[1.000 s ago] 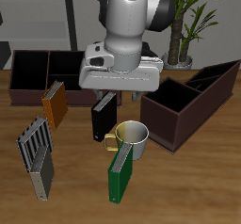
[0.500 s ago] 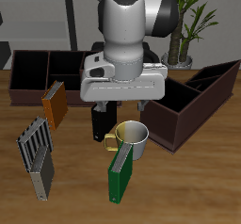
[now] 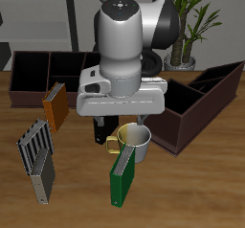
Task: Place the green book into the left desk caddy's right compartment
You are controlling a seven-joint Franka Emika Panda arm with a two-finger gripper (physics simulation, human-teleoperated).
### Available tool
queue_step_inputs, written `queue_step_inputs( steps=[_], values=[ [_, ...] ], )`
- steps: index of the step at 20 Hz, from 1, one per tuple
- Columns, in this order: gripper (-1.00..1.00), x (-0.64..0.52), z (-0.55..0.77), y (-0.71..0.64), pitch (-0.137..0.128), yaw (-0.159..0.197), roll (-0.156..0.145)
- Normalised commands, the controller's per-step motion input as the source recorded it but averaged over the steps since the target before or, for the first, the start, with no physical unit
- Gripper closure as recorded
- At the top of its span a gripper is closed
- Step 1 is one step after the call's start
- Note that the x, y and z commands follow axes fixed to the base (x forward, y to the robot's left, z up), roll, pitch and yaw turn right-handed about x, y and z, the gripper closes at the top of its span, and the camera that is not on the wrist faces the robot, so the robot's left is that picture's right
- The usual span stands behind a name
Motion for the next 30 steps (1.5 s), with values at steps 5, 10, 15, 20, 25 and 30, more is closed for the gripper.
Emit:
queue_step_inputs(
  steps=[5, 10, 15, 20, 25, 30],
  values=[
    [-1.00, 0.11, -0.03, 0.05, 0.024, -0.026, -0.009],
    [-1.00, 0.17, -0.12, 0.08, 0.061, -0.023, -0.019],
    [-1.00, 0.11, -0.09, -0.18, 0.021, -0.063, -0.028],
    [-1.00, 0.01, -0.18, -0.03, -0.016, -0.020, 0.014],
    [-1.00, 0.06, -0.32, 0.11, -0.002, -0.014, 0.017],
    [-1.00, 0.02, -0.26, -0.01, -0.007, -0.048, 0.007]
  ],
)
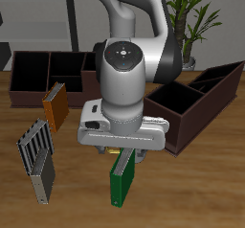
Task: Place the green book into the left desk caddy's right compartment
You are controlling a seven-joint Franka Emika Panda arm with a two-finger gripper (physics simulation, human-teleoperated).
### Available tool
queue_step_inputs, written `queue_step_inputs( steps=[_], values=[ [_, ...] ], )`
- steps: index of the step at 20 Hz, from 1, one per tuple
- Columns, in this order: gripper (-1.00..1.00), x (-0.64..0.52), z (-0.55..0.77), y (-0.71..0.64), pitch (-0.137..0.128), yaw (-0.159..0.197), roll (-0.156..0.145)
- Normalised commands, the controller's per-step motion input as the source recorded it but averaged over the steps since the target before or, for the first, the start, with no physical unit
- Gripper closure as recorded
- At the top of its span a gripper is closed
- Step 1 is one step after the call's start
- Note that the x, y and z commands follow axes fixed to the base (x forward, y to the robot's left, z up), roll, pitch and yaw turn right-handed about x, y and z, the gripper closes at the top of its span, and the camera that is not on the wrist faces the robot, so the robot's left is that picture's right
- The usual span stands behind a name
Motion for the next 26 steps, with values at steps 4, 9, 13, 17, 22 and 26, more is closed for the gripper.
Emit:
queue_step_inputs(
  steps=[4, 9, 13, 17, 22, 26],
  values=[
    [-1.00, -0.10, -0.23, -0.10, -0.061, 0.022, -0.007],
    [-1.00, -0.09, -0.16, -0.05, -0.009, -0.058, 0.000],
    [-1.00, -0.03, -0.18, 0.08, -0.005, 0.002, 0.017],
    [-1.00, 0.01, -0.15, 0.18, -0.016, 0.004, 0.003],
    [-1.00, 0.03, -0.21, 0.06, 0.013, -0.021, 0.011],
    [-1.00, 0.03, -0.21, -0.06, 0.022, -0.008, -0.013]
  ],
)
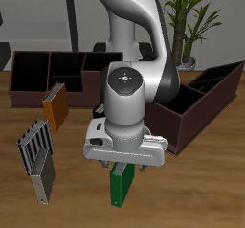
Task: Place the green book into the left desk caddy's right compartment
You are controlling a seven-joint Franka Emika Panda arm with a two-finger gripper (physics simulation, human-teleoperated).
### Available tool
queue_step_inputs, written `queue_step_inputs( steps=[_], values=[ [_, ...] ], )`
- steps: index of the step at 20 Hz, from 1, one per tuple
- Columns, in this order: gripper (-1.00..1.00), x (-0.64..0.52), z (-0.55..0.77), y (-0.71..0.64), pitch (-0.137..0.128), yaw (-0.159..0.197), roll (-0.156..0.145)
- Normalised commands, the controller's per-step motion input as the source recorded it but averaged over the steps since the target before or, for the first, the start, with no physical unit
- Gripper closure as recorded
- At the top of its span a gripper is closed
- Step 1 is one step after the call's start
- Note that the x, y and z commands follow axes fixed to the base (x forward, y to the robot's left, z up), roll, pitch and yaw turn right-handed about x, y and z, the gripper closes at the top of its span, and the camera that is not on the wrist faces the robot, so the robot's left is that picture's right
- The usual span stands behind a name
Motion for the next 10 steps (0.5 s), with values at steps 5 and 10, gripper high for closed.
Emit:
queue_step_inputs(
  steps=[5, 10],
  values=[
    [-1.00, 0.02, -0.19, -0.06, 0.022, -0.006, -0.010],
    [1.00, 0.00, -0.20, -0.14, 0.029, -0.016, -0.034]
  ],
)
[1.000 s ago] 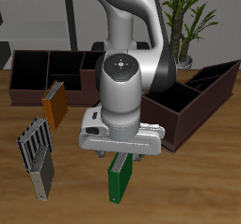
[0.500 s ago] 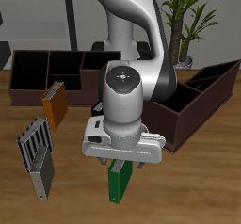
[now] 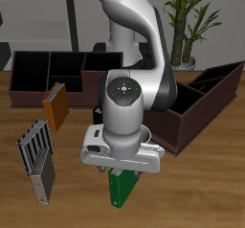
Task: Place the green book into the left desk caddy's right compartment
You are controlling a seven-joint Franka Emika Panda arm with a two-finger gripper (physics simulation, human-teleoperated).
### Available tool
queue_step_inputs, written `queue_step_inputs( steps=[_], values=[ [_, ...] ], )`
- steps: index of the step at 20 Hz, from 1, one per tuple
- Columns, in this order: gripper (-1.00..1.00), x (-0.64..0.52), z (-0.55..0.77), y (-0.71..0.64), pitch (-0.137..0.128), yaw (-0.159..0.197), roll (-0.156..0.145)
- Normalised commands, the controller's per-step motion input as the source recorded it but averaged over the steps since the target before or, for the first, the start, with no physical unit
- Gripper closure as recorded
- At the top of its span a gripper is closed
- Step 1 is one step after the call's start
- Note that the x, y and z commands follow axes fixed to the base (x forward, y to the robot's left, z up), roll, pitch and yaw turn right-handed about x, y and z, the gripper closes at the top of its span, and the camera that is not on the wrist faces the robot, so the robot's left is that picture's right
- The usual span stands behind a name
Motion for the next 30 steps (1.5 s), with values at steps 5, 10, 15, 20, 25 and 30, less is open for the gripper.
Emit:
queue_step_inputs(
  steps=[5, 10, 15, 20, 25, 30],
  values=[
    [1.00, -0.05, -0.01, -0.05, 0.003, -0.003, 0.001],
    [1.00, -0.09, 0.19, -0.03, 0.017, -0.025, 0.011],
    [1.00, -0.17, 0.49, 0.13, -0.016, 0.003, -0.002],
    [1.00, -0.32, 0.81, 0.23, -0.065, 0.045, 0.006],
    [1.00, -0.29, 0.68, 0.11, -0.040, -0.006, -0.001],
    [1.00, -0.41, 0.82, 0.19, -0.051, 0.033, 0.000]
  ],
)
